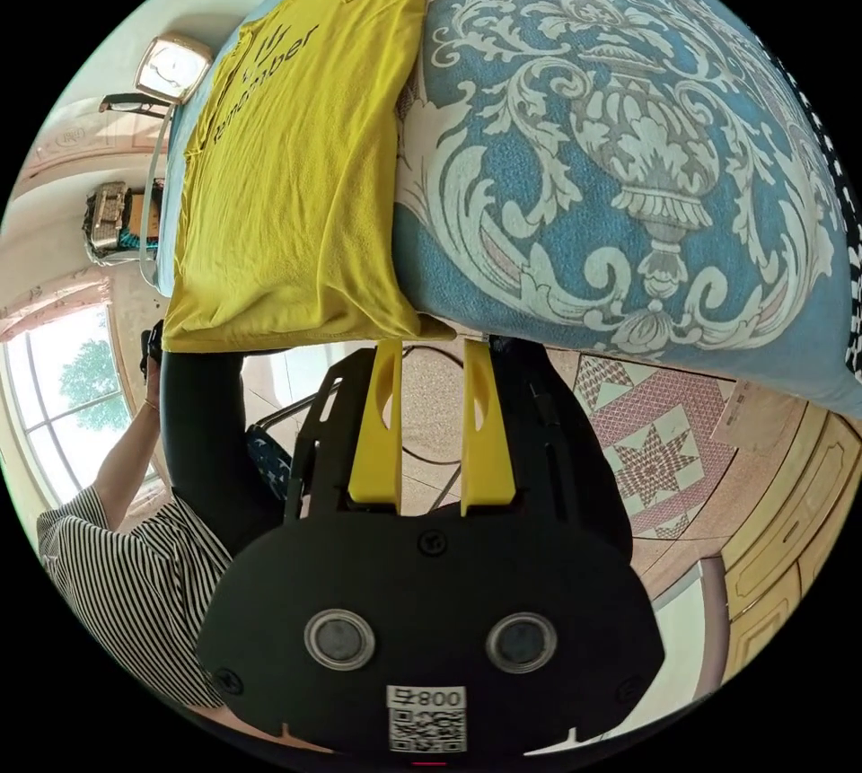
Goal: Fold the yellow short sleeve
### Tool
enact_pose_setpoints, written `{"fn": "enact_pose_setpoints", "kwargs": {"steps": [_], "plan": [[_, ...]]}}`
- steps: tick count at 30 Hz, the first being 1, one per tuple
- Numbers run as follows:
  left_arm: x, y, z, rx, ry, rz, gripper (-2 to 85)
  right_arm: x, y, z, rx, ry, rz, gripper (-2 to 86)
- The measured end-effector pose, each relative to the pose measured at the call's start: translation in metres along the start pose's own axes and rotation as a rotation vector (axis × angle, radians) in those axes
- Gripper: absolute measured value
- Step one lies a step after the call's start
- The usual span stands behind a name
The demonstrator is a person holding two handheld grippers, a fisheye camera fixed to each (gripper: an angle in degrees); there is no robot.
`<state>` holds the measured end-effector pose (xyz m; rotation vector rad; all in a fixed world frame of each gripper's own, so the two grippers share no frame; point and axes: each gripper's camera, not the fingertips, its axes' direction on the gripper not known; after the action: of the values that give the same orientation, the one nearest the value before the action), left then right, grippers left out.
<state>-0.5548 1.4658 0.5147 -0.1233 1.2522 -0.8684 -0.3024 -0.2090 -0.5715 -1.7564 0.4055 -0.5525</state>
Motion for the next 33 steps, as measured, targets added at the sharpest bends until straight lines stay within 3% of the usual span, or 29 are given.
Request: {"fn": "enact_pose_setpoints", "kwargs": {"steps": [19,33], "plan": [[-0.027,0.037,-0.021,0.038,0.104,-0.027,13.0,-0.012,0.008,0.004,-0.044,-0.11,-0.141,0.9],[-0.054,0.067,-0.051,0.086,0.232,0.013,12.9,-0.018,0.04,-0.079,-0.088,-0.425,-0.263,0.4]]}}
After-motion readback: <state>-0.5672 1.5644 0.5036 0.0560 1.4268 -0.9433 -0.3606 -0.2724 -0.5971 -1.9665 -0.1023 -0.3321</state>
